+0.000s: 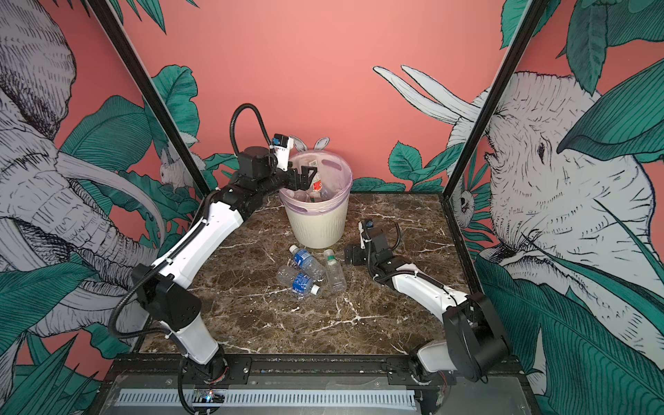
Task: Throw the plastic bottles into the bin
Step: 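Swing the tea bottle over the bin and open the left gripper, then withdraw the left gripper beside the bottles while the right gripper reaches the green-label bottle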
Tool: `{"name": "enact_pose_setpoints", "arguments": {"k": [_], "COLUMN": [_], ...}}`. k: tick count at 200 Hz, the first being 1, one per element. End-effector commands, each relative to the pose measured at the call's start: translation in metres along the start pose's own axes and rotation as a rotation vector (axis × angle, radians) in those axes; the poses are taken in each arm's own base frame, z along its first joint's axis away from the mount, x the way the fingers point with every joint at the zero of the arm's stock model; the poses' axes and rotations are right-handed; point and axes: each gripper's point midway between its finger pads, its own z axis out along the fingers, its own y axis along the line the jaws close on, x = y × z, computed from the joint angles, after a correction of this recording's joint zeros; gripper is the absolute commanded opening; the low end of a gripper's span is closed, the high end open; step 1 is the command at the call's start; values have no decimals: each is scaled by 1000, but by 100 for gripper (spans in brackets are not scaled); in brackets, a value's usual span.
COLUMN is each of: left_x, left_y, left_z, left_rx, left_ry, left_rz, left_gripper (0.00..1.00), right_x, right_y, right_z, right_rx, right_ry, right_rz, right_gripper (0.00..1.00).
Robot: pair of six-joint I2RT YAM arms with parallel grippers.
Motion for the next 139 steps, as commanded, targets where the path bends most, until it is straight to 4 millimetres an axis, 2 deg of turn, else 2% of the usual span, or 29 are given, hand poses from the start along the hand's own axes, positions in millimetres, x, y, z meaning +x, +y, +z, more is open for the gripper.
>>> {"name": "enact_pose_setpoints", "arguments": {"k": [1, 56, 139], "left_x": [-25, 16, 103], "left_y": [-7, 12, 31], "left_z": [-35, -76, -112], "left_rx": [-3, -115, -194], "left_ry": [-93, -91, -32], "left_rz": [24, -1, -63], "left_gripper": [100, 100, 99], "right_x": [-6, 6, 22], "right_y": [13, 44, 83], "right_z": [5, 19, 29], "right_rx": [-58, -109, -135], "right_ry": [2, 70, 127], "right_rz": [-3, -79, -188], "right_gripper": [95, 94, 91]}}
